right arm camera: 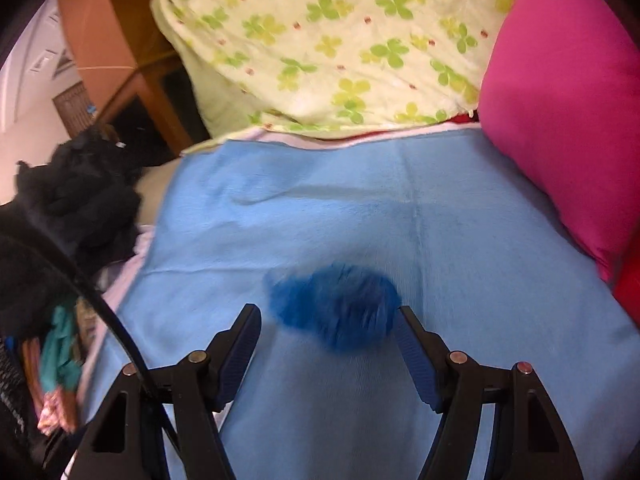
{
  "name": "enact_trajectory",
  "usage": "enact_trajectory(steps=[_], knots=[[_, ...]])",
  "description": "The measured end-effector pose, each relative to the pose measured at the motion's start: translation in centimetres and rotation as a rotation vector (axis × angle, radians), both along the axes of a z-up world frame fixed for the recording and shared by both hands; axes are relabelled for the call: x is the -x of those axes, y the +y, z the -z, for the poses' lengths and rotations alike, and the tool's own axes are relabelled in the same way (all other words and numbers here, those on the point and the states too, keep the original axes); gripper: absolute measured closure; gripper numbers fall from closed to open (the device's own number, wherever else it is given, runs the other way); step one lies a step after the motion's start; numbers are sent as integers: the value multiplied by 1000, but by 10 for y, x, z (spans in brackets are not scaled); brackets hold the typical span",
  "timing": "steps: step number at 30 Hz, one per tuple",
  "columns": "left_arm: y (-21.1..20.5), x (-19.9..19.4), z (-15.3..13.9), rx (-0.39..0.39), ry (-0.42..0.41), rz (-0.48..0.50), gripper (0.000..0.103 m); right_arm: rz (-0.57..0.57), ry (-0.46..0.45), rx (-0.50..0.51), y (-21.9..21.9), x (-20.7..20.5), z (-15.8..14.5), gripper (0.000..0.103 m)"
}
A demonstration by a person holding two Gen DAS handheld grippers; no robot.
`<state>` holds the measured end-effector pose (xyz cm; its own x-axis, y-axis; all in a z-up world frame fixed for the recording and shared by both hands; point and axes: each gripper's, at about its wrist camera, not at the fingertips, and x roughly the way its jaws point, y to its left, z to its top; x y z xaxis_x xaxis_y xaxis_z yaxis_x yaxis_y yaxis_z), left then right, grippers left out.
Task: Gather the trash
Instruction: 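Grasp the blue plastic bag with the right tool while the left tool grasps the white medicine box, then lift the blue bag with the right tool toward the basket while the left tool lifts the white box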
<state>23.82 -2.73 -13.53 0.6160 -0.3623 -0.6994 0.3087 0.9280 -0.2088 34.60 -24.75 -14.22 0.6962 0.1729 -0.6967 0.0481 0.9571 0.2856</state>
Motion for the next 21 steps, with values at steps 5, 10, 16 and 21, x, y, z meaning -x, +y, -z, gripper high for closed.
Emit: enact_trajectory(steps=[5,10,16,21], knots=[[-21,-47,39,-5,102,8,28,-4,79,66,8,-45,34,30],[-26,-61,62,2,204,-18,61,-36,80,84,10,-51,53,42],[-19,-27,29,-48,121,-33,62,-24,1,54,6,-7,27,45],[-14,24,-34,-93,-26,-68,62,-24,-92,20,-2,62,-16,45]])
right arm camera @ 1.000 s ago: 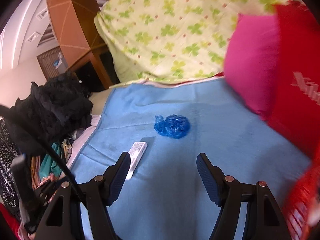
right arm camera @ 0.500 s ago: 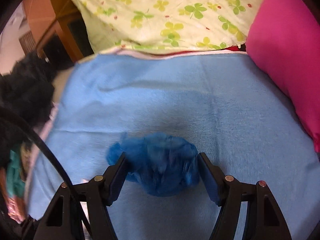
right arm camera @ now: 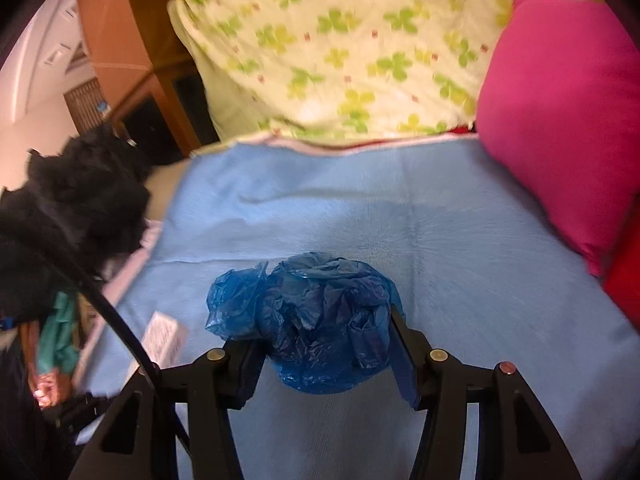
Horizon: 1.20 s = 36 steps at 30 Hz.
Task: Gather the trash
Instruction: 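Lift the blue bag with the right tool toward the basket while the left tool lifts the white box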
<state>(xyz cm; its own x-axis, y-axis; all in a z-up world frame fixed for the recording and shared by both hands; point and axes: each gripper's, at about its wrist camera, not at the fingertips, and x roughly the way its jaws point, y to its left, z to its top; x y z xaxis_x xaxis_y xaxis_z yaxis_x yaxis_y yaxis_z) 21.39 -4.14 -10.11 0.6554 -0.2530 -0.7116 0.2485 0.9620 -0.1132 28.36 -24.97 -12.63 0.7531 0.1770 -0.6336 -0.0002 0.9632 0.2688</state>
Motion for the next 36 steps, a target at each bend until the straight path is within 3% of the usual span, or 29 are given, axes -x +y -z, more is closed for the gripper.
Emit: enact_trajectory(steps=[6,12,21,36], knots=[[-3,71,-77,-39,-202,-13,61,13,-127,-18,-8,100,-60,45],[4,118,-129,-52,-308,-9,61,28,-244,-19,-13,190,-111,45],[-12,159,-161,-62,-388,13,61,36,-353,32,-10,276,-153,45],[-45,202,-178,-90,-446,79,61,83,-446,68,-27,347,-173,44]])
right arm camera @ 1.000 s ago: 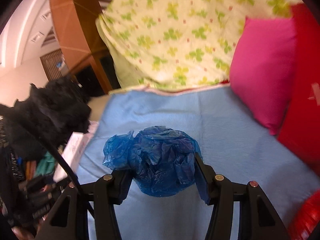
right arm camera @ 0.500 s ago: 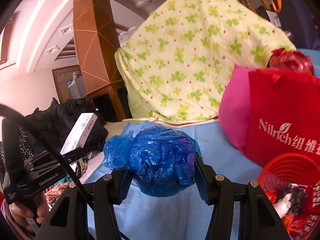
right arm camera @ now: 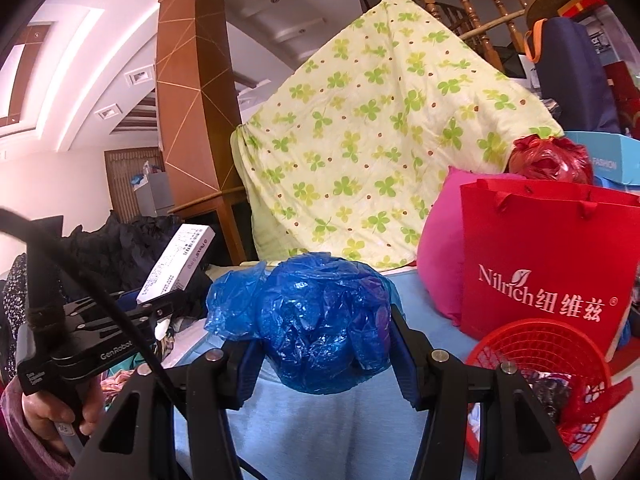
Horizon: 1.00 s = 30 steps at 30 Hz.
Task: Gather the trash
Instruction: 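Lift the blue bag with the right tool toward the basket while the left tool lifts the white box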
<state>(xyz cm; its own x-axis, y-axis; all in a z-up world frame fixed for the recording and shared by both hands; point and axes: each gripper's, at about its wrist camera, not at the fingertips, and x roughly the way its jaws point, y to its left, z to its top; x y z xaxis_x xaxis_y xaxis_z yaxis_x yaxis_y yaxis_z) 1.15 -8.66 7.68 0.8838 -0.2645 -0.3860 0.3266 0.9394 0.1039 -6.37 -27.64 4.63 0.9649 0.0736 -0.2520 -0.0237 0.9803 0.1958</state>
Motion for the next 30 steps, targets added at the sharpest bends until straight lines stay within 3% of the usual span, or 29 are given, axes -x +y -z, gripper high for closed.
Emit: enact_trajectory(steps=[30], knots=[[-51,12,10,-85,12,79,61,76,-12,-62,-44,34,10,44]])
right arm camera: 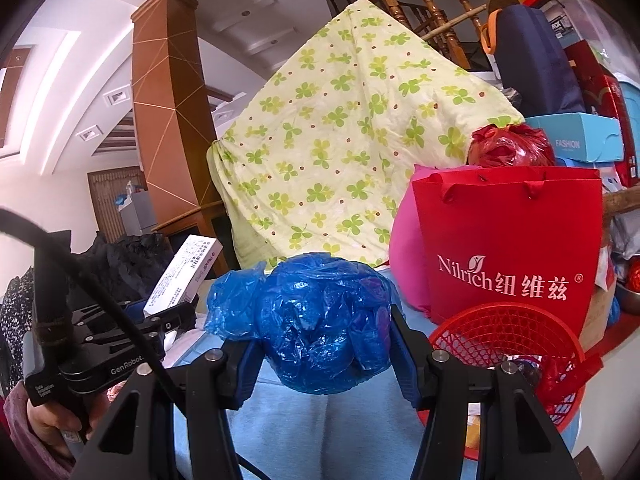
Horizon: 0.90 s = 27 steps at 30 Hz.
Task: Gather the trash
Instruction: 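Lift the blue bag with the right tool toward the basket while the left tool lifts the white box, then carry the blue bag with the right tool toward the red basket while the left tool carries the white box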
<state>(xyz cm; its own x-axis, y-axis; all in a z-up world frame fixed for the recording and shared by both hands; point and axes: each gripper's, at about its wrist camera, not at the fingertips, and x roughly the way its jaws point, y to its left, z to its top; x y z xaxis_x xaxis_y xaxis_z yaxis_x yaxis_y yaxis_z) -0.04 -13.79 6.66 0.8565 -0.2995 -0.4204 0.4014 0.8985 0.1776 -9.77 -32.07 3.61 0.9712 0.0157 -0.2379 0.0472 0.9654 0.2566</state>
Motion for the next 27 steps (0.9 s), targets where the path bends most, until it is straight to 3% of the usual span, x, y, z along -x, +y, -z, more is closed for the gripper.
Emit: enact_trajectory(steps=[27], knots=[[-24,3,9,-36,14,43,61,41,14,-59,-27,7,12,44]])
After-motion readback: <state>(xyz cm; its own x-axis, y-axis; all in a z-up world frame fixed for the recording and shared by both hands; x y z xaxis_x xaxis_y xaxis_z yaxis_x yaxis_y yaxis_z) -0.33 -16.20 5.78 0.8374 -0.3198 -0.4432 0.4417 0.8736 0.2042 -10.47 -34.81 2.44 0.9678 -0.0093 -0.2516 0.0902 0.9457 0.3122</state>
